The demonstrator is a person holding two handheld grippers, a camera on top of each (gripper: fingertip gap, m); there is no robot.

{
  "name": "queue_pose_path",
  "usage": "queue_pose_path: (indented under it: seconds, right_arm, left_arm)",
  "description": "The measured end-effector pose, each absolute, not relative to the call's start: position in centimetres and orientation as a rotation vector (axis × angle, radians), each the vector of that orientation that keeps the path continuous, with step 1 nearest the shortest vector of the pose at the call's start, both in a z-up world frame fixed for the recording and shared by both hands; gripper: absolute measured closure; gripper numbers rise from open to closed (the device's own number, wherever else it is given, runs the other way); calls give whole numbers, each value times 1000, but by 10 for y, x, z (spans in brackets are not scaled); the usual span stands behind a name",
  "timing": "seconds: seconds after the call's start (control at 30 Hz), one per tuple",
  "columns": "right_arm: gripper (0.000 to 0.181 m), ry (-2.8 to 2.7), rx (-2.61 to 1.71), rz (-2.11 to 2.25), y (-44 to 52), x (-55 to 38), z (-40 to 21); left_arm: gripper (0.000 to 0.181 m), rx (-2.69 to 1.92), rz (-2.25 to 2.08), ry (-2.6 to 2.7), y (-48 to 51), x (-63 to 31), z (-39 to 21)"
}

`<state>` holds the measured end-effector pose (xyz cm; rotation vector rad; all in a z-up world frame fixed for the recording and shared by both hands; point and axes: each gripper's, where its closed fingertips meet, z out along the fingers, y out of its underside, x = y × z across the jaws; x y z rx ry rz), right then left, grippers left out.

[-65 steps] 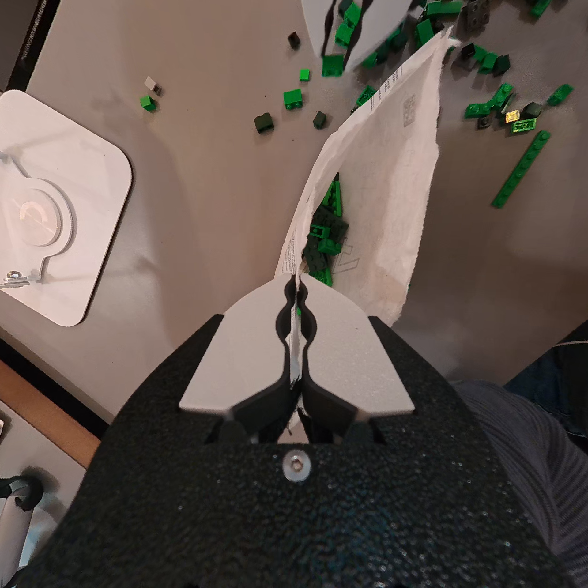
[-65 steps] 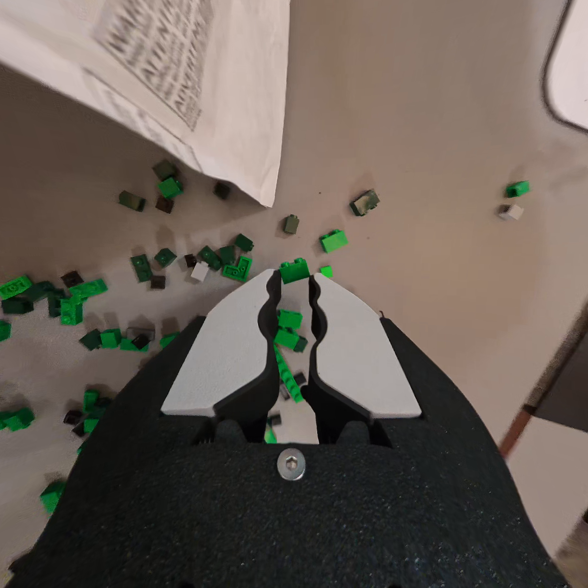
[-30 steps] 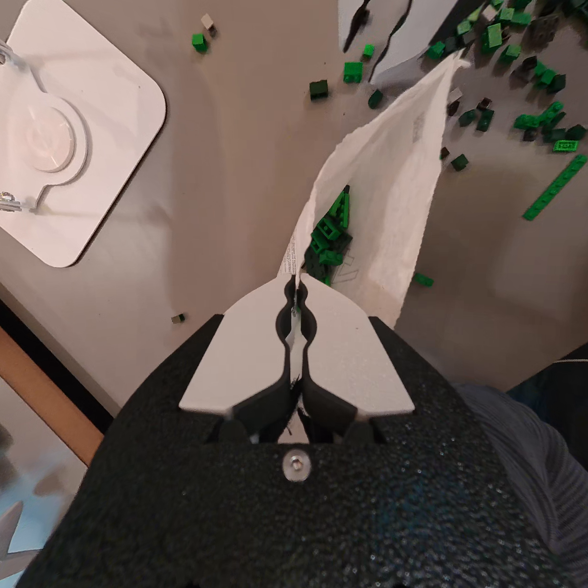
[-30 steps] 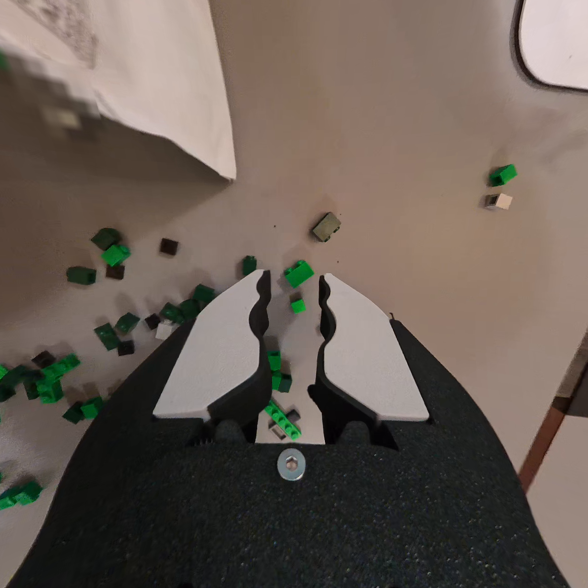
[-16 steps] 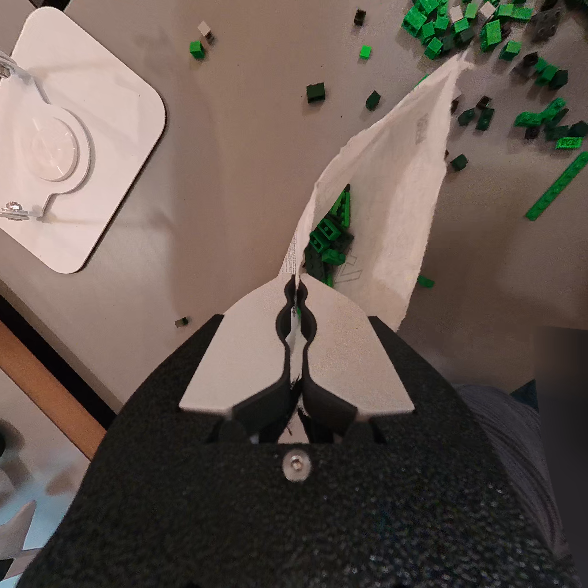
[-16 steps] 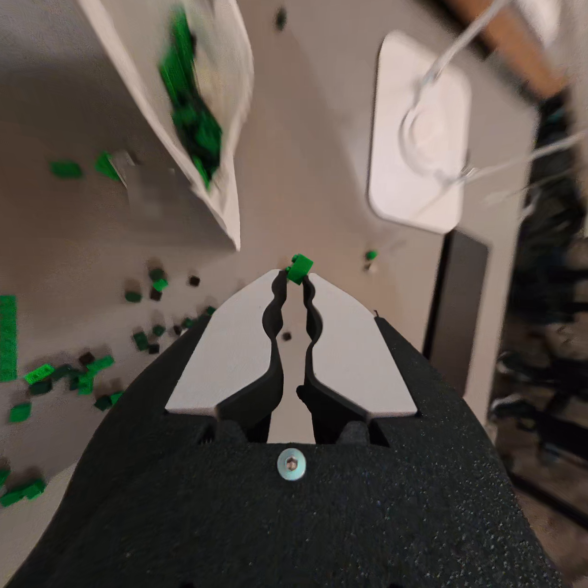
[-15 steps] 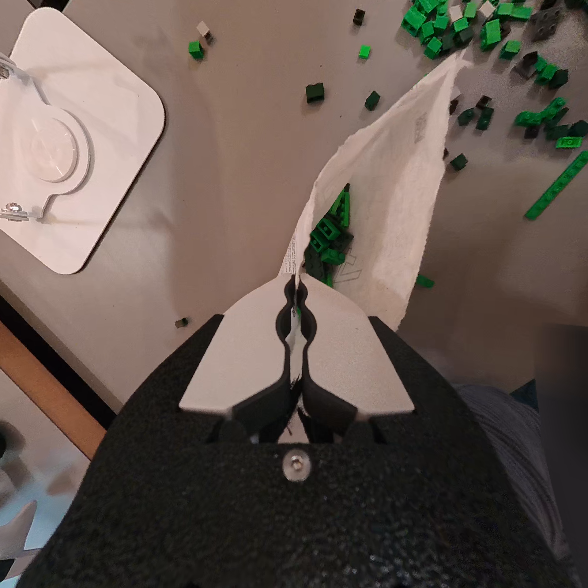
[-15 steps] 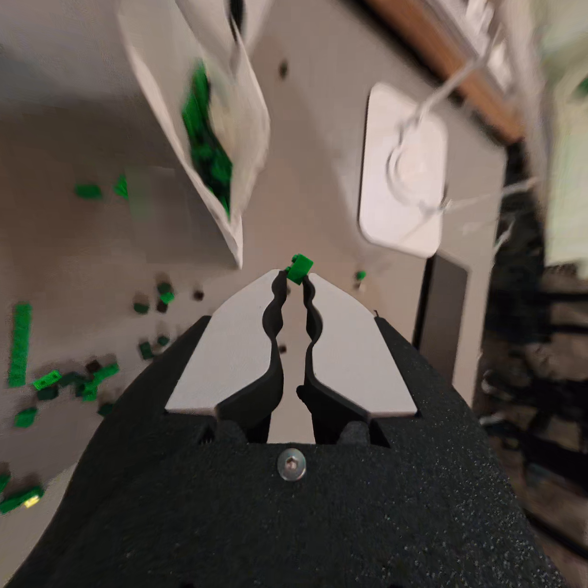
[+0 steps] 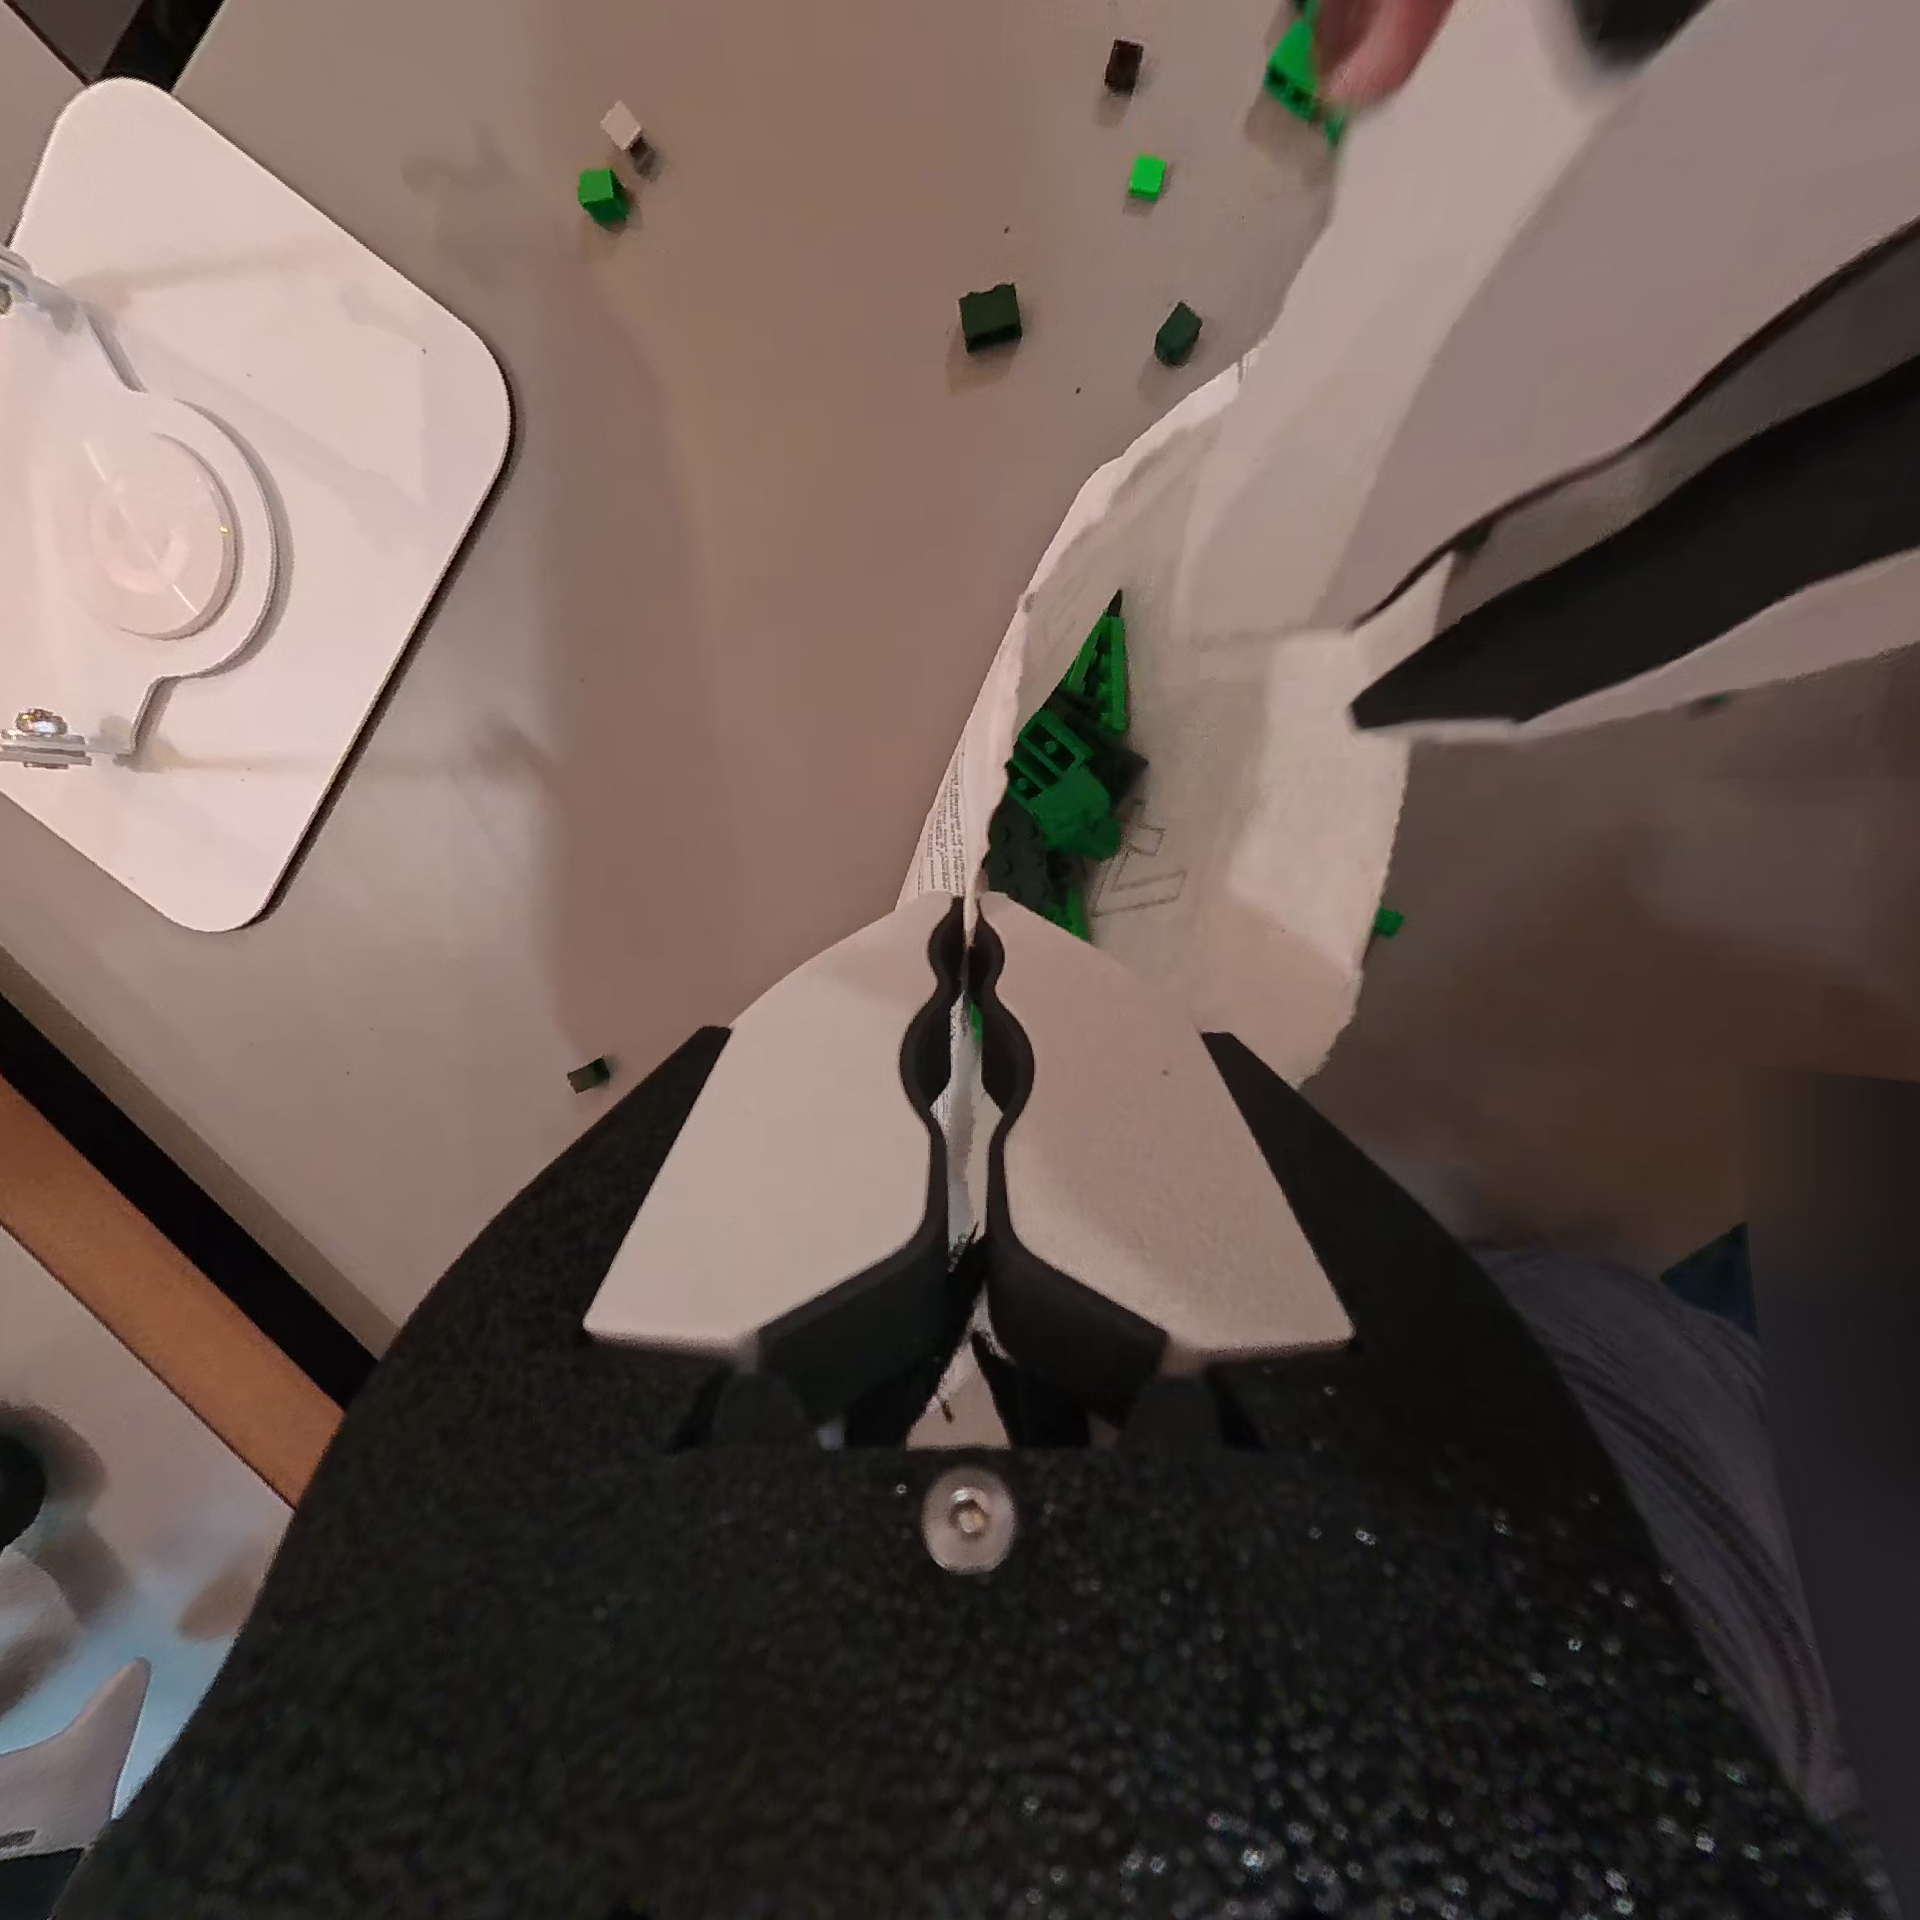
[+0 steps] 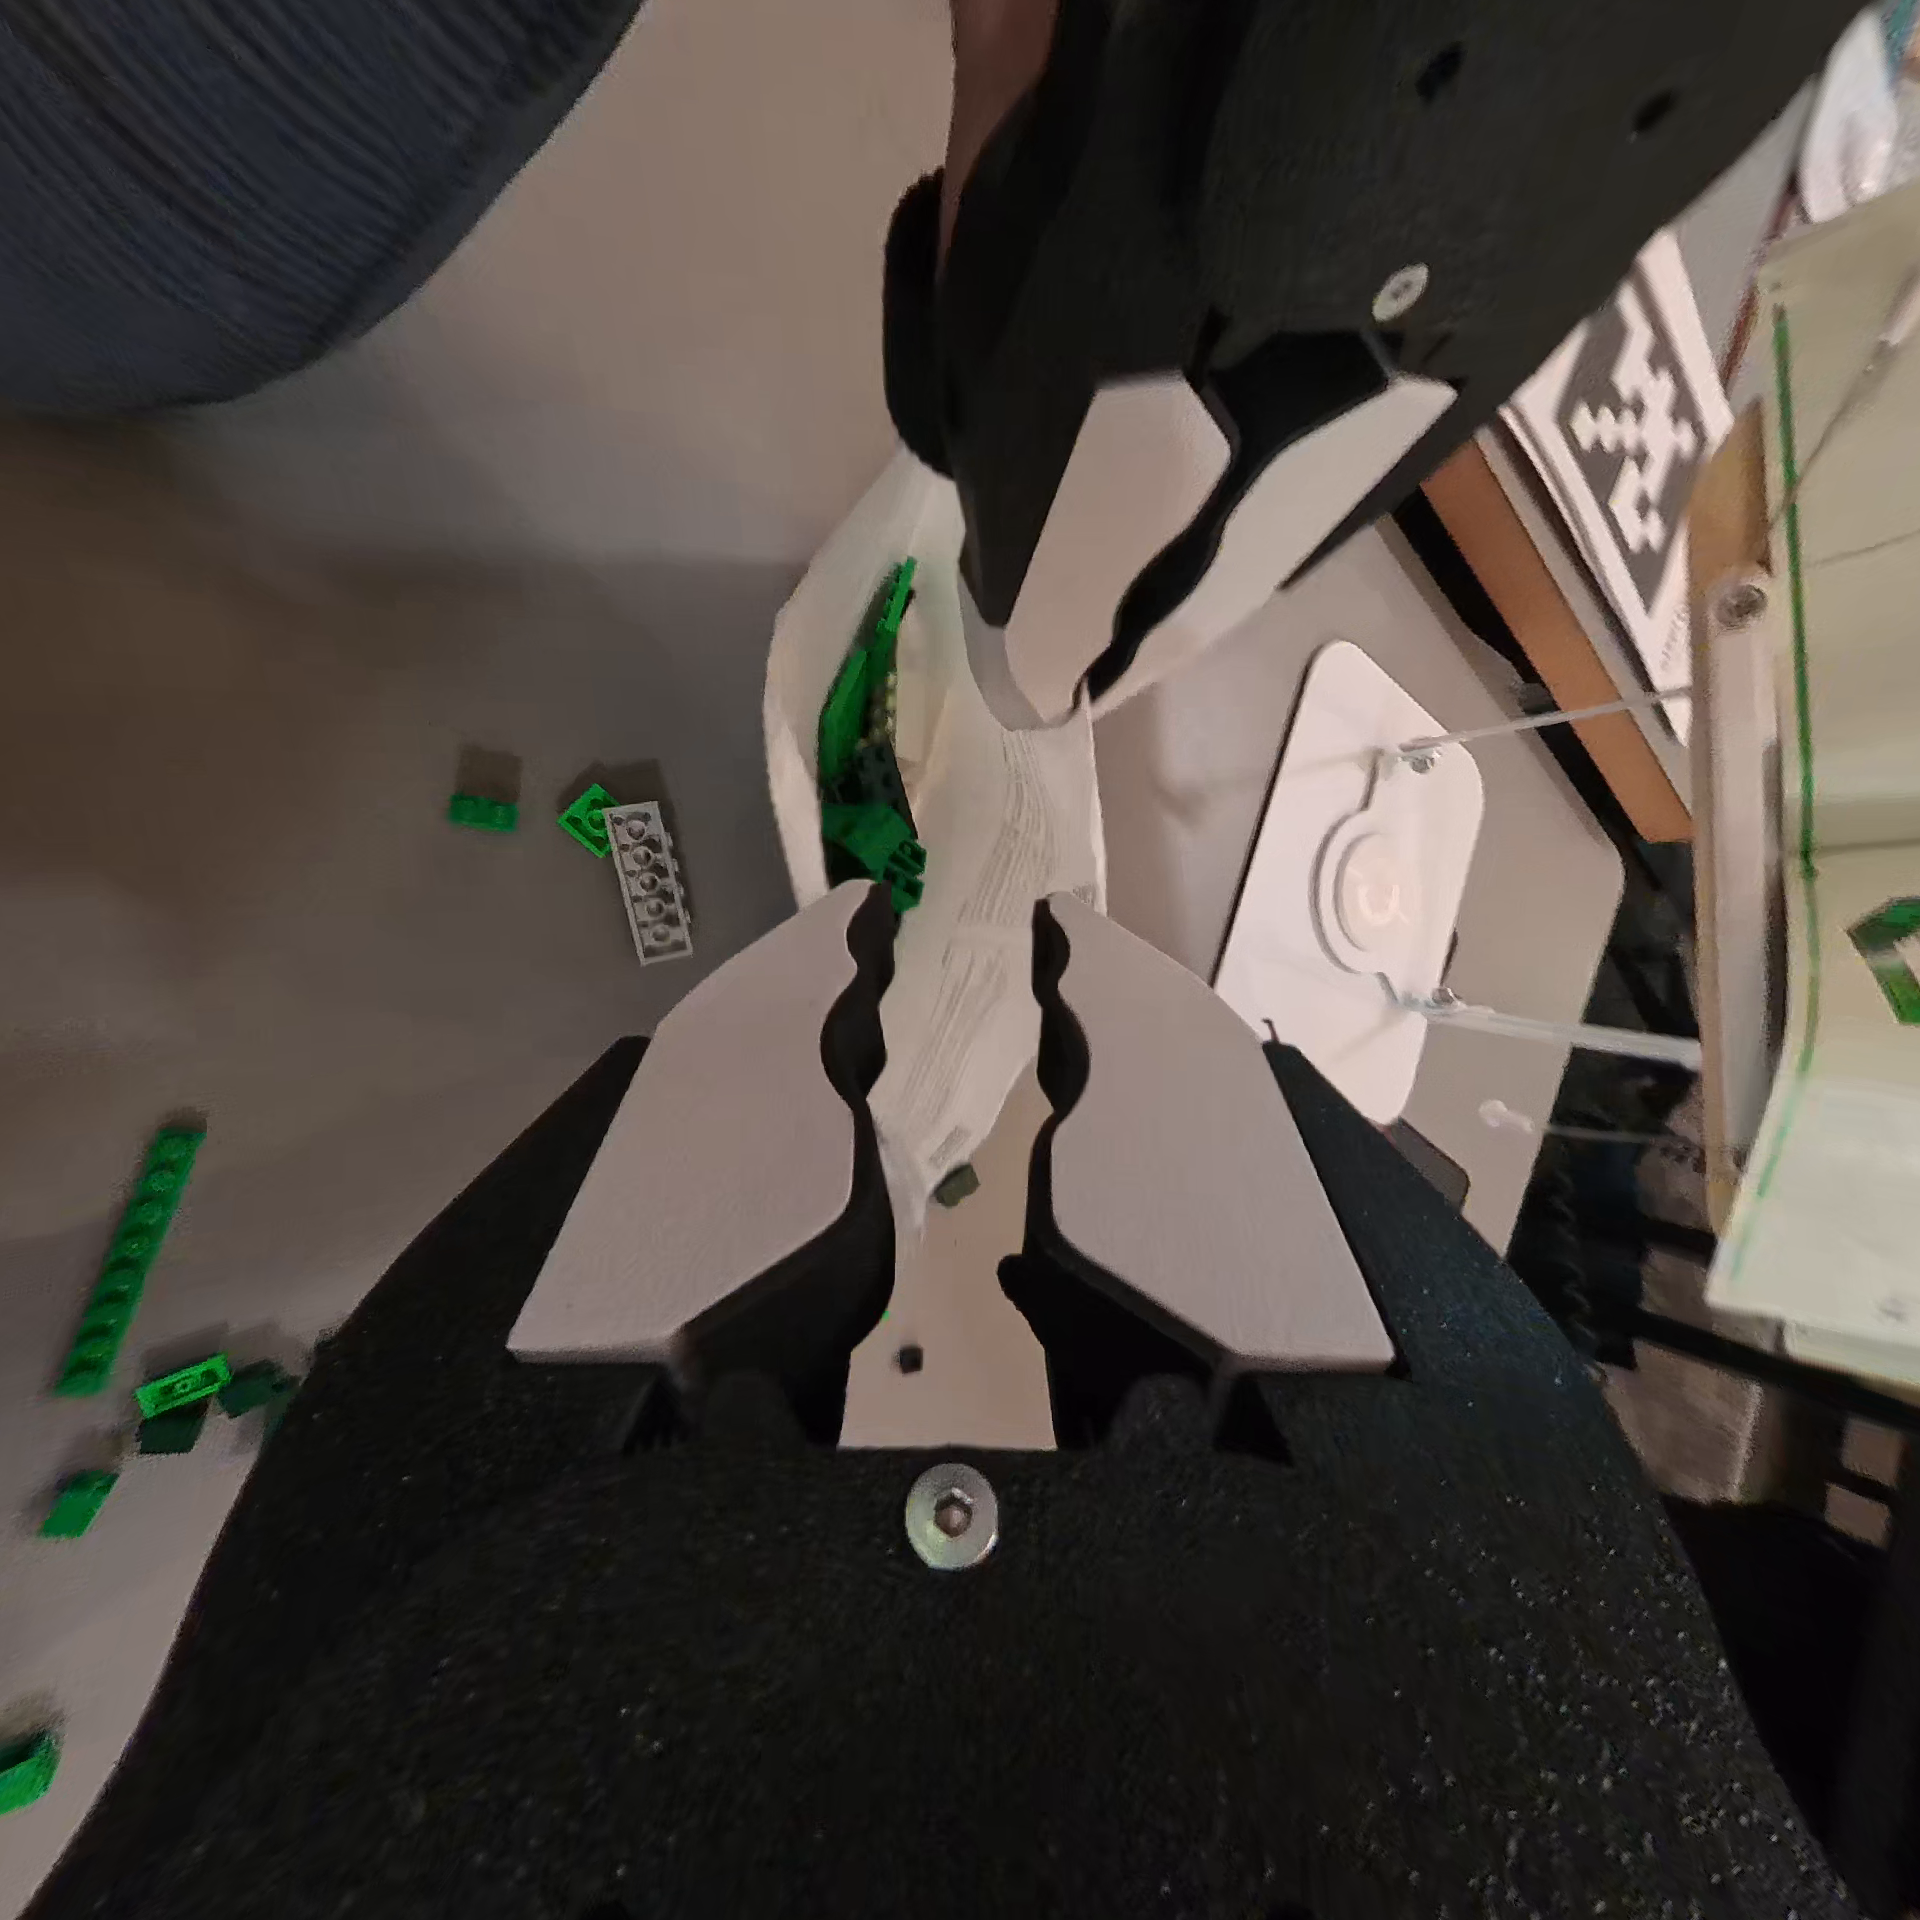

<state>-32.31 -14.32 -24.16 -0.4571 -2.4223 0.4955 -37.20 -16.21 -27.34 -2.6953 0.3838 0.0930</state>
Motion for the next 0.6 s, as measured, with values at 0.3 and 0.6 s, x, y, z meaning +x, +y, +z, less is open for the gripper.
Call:
queue_pose_path:
  seconds: [0.3, 0.6]
  right_arm:
    - [156, -2120, -853, 431, -50, -202, -234]
    - [156, -1756, -1365, 545, 12, -51, -284]
  left_arm:
    - [181, -2695, 79, 391, -162, -371, -274]
    - [181, -2705, 79, 394, -158, -370, -276]
